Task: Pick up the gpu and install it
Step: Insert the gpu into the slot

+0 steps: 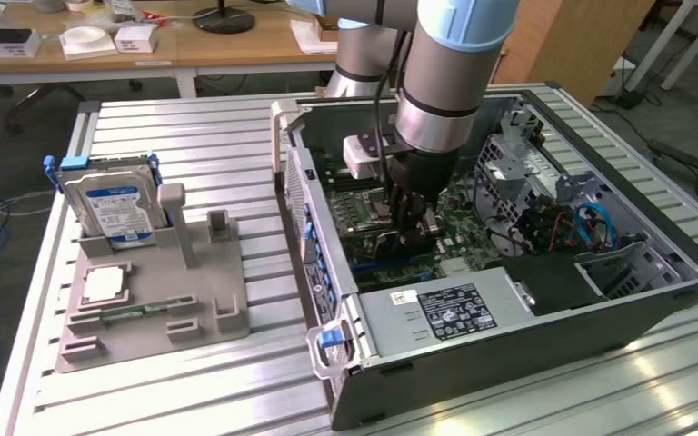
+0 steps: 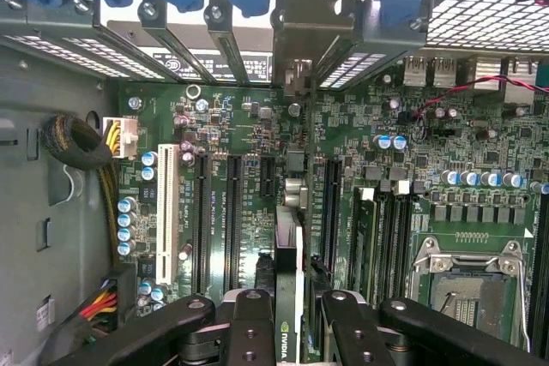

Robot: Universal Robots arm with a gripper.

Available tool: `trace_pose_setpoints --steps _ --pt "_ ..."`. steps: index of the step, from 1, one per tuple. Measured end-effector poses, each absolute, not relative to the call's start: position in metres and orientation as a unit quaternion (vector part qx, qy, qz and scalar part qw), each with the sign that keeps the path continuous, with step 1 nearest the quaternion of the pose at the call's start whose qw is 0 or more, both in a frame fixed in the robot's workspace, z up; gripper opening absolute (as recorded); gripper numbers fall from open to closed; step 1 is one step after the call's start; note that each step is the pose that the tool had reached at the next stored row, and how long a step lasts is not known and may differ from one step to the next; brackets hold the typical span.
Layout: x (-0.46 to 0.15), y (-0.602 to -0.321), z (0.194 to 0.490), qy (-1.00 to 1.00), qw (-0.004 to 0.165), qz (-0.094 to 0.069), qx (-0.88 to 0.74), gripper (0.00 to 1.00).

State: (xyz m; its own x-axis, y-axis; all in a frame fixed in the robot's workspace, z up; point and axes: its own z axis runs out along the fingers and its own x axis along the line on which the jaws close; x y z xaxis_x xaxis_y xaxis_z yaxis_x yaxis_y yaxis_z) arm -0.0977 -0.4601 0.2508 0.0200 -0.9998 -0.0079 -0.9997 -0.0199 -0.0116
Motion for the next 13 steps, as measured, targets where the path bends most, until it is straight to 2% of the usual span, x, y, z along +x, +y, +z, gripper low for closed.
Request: trace_pose_setpoints --steps 13 --pt "-0.0977 -0.46 0.2491 0.7 0.007 -0.001 -0.714 0.26"
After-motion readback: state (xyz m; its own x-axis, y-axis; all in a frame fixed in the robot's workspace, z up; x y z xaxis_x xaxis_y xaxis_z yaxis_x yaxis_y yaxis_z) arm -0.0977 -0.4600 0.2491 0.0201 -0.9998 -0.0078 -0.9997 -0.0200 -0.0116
